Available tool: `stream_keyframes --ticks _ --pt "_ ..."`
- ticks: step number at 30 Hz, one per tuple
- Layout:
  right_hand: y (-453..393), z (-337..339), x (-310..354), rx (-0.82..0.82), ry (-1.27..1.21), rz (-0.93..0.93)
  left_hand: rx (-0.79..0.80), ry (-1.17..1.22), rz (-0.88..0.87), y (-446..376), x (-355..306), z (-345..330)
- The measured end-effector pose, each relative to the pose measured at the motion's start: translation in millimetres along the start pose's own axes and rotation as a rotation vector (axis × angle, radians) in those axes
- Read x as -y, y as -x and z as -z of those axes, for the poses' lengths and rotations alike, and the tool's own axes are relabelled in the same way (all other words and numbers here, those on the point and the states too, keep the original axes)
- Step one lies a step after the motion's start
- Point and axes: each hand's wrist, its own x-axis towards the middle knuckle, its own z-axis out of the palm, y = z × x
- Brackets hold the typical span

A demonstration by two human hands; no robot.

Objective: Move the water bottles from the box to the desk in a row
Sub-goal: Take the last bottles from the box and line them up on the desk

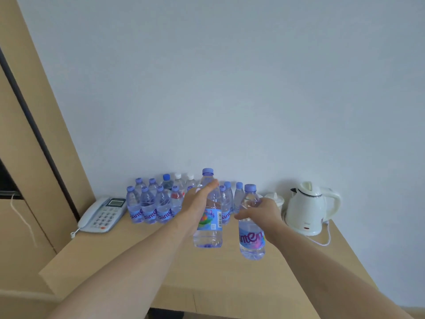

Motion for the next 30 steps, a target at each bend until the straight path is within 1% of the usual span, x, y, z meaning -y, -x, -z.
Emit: stream_keyframes --ticks 5,10,16,20,22,26,30 --pt "-99.5 -8.1 -2.4 0.035 0.094 -0.028 0.007 -0.113 -0.008 -86.2 -9.4 -24.3" --pt "-166.9 -21.4 -3.8 0.111 0.238 -0.024 0.004 -0.067 0.028 -150.5 -15.2 -36.0" --pt "-208.4 -39.2 -24.3 0.088 0.376 -0.048 -0.008 -0.016 0.101 -204.2 2.6 -37.9" --pt "-225.9 -45.5 -34.5 0.151 0.56 -0.011 0.024 -0.016 0.126 -231.4 11.7 -38.6" --pt "-232.8 -48.4 -37.4 0.166 0.577 -0.014 0.023 -0.007 0.131 -242.7 14.5 -39.1" --pt "-244.0 -56.3 -40.7 0.146 0.574 -0.043 0.04 0.003 0.137 -260.1 17.8 -37.6" --pt "-252.5 -63.5 -42.3 0.138 0.663 -0.035 0.066 -0.021 0.128 -271.1 21.0 -32.7"
